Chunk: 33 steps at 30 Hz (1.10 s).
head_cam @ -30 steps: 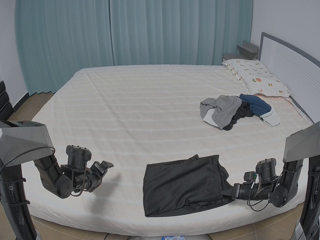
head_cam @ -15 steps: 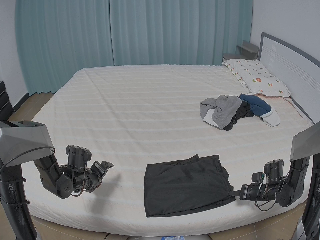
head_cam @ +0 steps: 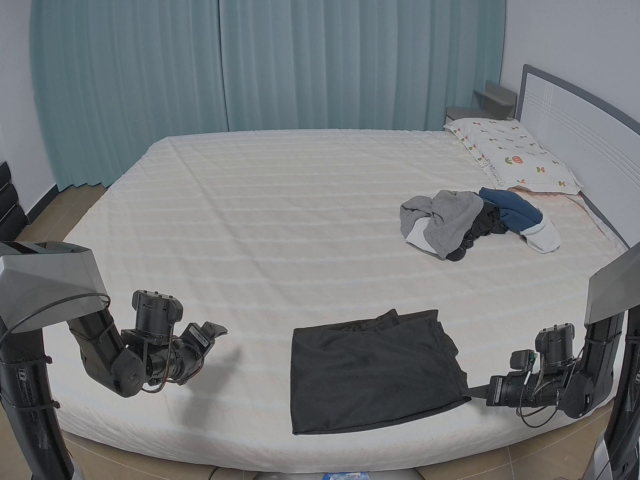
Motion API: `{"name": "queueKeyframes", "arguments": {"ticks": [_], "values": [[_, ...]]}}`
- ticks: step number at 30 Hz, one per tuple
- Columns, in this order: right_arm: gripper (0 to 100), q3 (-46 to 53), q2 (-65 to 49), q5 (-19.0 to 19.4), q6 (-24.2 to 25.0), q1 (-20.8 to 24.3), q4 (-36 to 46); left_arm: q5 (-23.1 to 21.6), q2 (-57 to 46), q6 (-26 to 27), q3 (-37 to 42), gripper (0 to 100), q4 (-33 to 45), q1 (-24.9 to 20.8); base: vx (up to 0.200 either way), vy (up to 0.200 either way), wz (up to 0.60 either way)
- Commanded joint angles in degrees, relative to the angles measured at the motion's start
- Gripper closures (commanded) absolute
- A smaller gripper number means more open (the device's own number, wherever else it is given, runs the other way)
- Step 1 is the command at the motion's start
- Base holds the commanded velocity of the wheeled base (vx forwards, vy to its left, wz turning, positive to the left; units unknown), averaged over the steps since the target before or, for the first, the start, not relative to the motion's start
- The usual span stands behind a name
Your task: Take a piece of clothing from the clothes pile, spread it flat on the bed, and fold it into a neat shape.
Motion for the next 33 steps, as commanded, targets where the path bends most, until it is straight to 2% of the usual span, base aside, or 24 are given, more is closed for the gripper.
{"name": "queueKeyframes", "arguments": {"ticks": [1, 6, 10, 11, 13, 25, 33], "values": [[0, 0.53, 0.33, 0.01, -0.16, -0.57, -0.08, 0.01, 0.04, -0.02, -0.01, 0, -0.11, 0.01, 0.0, 0.0, 0.0], [0, -3.25, -0.81, 0.44, 2.3, -0.75, -2.63, 0.01, 0.04, -0.02, -0.01, 0, -0.02, 0.01, 0.0, 0.0, 0.0], [0, -10.1, -0.55, -0.52, 7.66, 0.57, -2.19, 0.01, 0.04, -0.2, -0.01, 0, -0.11, 0.01, 0.0, 0.0, 0.0], [0, -10.1, -0.55, -0.52, 7.66, 0.57, -2.19, 0.01, 0.04, -0.2, -0.01, 0, -0.11, 0.01, 0.0, 0.0, 0.0], [0, -15.64, 0.24, -2.1, 11.35, 2.24, -1.75, 0.01, 0.04, -0.2, -0.01, 0, -0.11, 0.01, 0.0, 0.0, 0.0], [0, -37.44, 7.62, -3.86, 12.06, 5.58, 13.9, 0.01, 0.04, -0.2, 0.08, 0, -0.11, 0.01, 0.0, 0.0, 0.0], [0, -42.27, 10.17, -4.92, 12.06, 6.63, 15.74, 0.01, 0.04, -0.02, 0.08, 0, -0.11, 0.01, 0.0, 0.0, 0.0]]}}
